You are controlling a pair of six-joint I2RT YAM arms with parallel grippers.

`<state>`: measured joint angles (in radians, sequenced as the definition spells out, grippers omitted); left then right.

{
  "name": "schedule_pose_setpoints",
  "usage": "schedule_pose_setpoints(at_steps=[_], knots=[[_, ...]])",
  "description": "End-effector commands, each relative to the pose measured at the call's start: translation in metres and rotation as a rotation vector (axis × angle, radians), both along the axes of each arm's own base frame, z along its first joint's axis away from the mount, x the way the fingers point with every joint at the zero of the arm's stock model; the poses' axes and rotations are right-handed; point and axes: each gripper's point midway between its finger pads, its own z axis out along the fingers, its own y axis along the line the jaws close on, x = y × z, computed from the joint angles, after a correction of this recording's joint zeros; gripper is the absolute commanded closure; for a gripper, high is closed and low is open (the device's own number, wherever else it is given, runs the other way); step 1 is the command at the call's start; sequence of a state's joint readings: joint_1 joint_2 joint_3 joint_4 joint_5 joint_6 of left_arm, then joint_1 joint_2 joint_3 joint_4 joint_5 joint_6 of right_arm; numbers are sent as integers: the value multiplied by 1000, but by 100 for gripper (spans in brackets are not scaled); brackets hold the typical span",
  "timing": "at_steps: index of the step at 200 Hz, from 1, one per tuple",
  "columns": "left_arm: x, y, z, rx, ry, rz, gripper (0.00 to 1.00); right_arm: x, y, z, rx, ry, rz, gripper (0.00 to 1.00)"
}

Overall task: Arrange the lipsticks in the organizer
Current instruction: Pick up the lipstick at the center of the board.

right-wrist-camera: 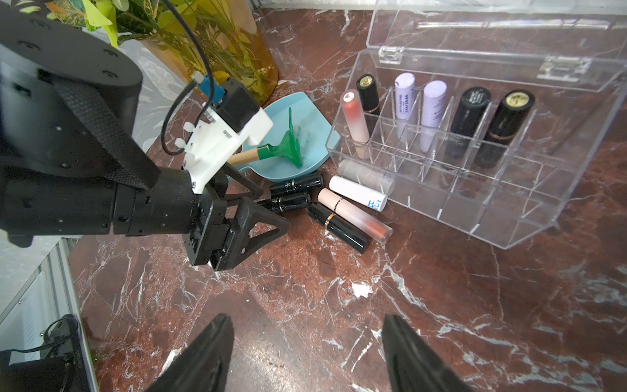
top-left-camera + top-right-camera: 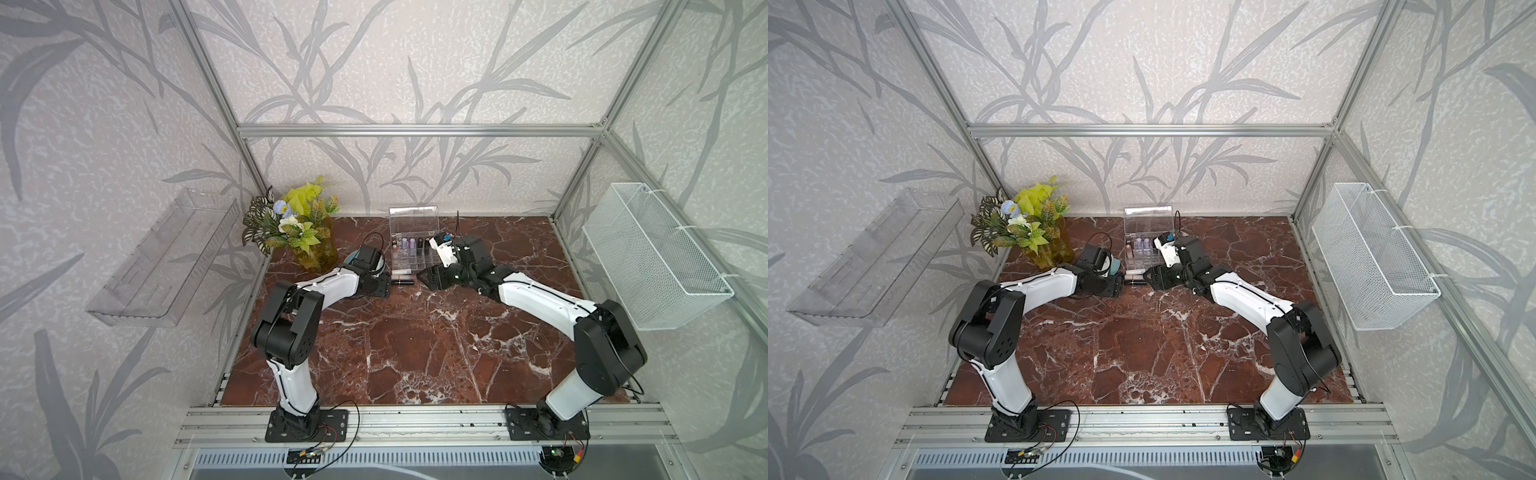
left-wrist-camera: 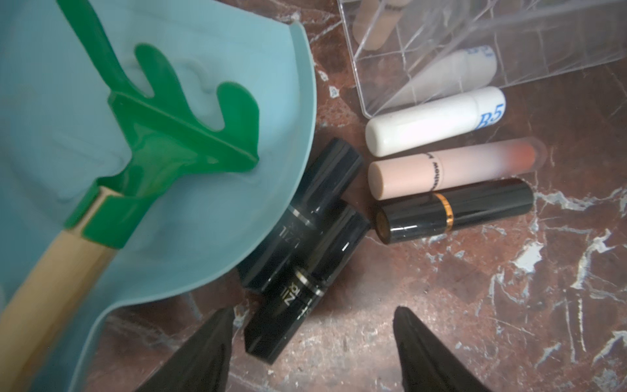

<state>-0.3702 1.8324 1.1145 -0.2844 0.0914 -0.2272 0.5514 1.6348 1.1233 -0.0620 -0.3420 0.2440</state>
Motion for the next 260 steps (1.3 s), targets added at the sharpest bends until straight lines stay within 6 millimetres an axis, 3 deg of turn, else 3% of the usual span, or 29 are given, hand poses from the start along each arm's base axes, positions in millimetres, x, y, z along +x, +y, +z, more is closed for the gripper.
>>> schedule_pose_setpoints(at_steps=[1, 54, 116, 179, 260], knots=[[2, 2, -3, 27, 19, -13, 24, -3, -3, 11, 18, -4, -2, 27], [3, -5, -8, 23, 43, -34, 28, -5, -3, 11, 20, 2, 2, 27], [-11, -26, -10, 1, 80, -74, 36, -6, -5, 11, 13, 2, -2, 27], [-18, -22, -24, 34, 125, -69, 37, -9, -6, 9, 7, 8, -3, 28], [-21, -21, -29, 44, 142, -68, 60, -10, -9, 10, 0, 6, -7, 28]])
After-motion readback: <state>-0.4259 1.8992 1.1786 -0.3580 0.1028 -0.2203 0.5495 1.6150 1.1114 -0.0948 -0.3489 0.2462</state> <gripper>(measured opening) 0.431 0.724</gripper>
